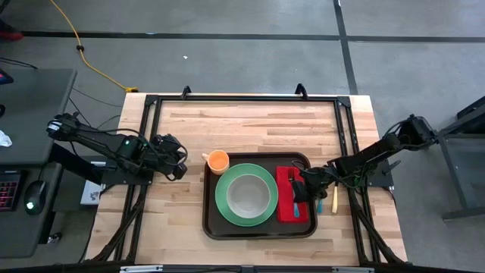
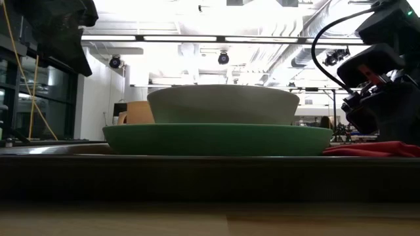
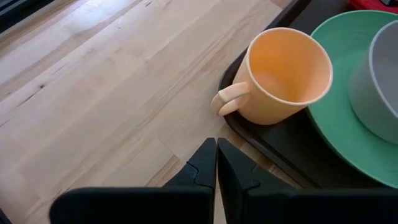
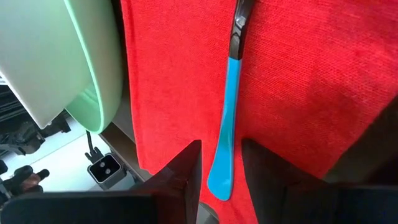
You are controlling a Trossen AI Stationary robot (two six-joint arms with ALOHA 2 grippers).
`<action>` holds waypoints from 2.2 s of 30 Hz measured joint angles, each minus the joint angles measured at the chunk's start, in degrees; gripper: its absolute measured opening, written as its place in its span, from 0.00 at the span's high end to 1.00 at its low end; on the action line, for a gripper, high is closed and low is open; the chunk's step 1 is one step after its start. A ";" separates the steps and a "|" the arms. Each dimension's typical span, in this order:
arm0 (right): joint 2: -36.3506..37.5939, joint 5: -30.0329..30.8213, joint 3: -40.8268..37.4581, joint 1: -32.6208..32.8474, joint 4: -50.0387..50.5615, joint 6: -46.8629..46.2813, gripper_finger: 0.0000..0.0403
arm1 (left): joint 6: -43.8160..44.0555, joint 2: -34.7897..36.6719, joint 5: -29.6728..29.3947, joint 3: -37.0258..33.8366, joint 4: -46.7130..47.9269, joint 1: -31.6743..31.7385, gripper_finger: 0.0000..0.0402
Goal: Set up tray
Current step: Adjust the table napkin on the serving tray, then put the blue spoon to the left side of the blue fork on top of the table napkin on the brown serving tray
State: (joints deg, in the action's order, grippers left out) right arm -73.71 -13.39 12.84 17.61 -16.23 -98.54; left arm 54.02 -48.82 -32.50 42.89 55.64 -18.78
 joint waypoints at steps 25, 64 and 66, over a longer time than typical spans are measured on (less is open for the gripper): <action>7.80 3.35 -0.17 0.02 5.53 0.04 0.75 | -1.25 -0.02 0.45 -0.02 -0.02 0.01 0.89; 55.07 24.99 -0.08 0.02 31.46 14.81 0.76 | 4.73 28.47 -2.22 -8.01 6.04 -0.01 0.89; 57.59 27.10 -0.07 0.02 31.45 17.73 0.76 | 4.76 30.60 -2.22 -9.56 4.94 -0.01 0.89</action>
State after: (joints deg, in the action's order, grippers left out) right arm -16.13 13.72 12.78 17.63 15.22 -80.81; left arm 58.78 -18.22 -34.72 33.33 60.58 -18.79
